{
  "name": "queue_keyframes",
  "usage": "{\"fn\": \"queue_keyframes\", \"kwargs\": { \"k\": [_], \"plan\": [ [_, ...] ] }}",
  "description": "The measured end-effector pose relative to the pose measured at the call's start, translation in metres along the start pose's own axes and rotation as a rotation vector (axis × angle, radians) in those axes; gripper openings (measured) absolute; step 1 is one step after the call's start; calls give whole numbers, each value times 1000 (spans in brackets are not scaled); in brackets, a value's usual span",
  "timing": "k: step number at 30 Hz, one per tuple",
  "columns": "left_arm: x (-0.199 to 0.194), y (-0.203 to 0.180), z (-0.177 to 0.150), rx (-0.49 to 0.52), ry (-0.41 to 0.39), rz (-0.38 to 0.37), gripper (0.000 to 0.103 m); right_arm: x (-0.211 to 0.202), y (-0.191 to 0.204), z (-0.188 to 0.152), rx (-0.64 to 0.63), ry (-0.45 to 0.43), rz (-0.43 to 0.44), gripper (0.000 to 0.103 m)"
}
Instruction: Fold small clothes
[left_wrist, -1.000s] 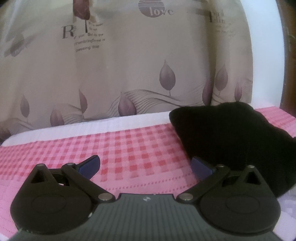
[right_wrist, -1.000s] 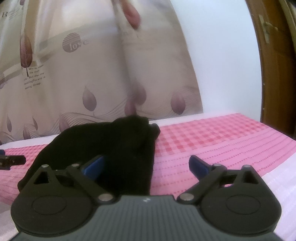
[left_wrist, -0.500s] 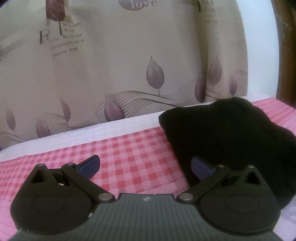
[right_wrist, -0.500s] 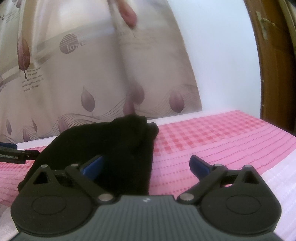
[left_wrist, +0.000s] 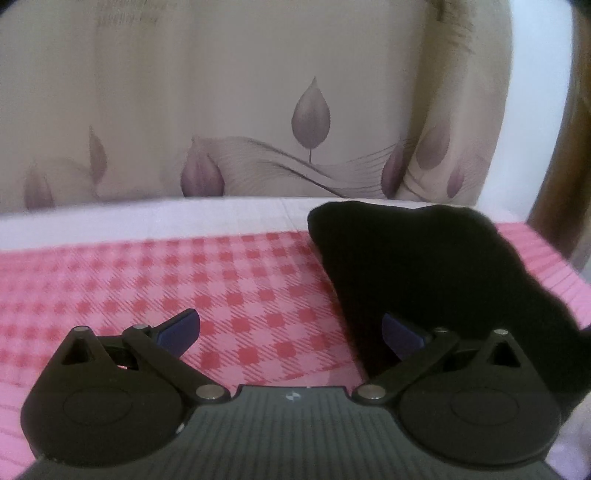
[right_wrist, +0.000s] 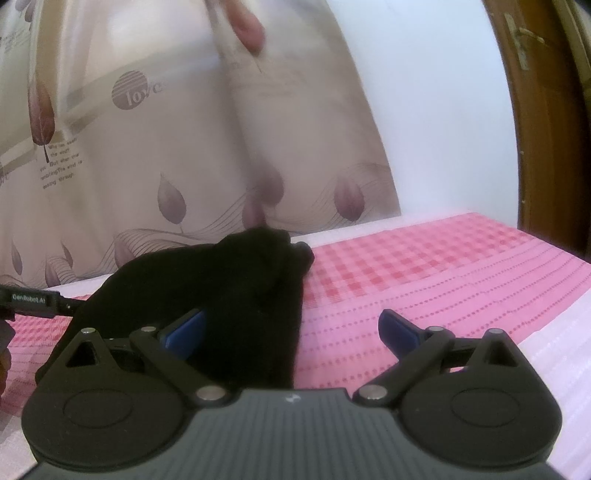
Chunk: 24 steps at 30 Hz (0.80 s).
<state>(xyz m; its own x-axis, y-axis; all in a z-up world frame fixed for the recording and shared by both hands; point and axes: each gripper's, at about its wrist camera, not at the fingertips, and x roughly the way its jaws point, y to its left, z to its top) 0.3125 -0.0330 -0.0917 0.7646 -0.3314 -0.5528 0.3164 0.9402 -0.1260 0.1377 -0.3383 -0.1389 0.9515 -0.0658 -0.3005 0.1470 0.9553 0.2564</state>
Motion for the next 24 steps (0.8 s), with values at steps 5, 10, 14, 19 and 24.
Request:
{"fn": "queue_keyframes", "kwargs": {
  "k": [5,10,14,19,24],
  "plan": [
    [16,23,1,-139,57,-147,103,0,0,0,1,-2,0,101],
    [31,31,7,-224,100,-313,103,0,0,0,9,-3,7,101],
    [46,14,13,-176,141,-376,103,2,-8,1,69,11,40,101],
    [60,-7,16,-119,187,-495,102,20,-27,12,161,90,203,100],
    [65,-21,11,-67,162,-546,101,57,-52,28,268,186,301,97]
  ]
}}
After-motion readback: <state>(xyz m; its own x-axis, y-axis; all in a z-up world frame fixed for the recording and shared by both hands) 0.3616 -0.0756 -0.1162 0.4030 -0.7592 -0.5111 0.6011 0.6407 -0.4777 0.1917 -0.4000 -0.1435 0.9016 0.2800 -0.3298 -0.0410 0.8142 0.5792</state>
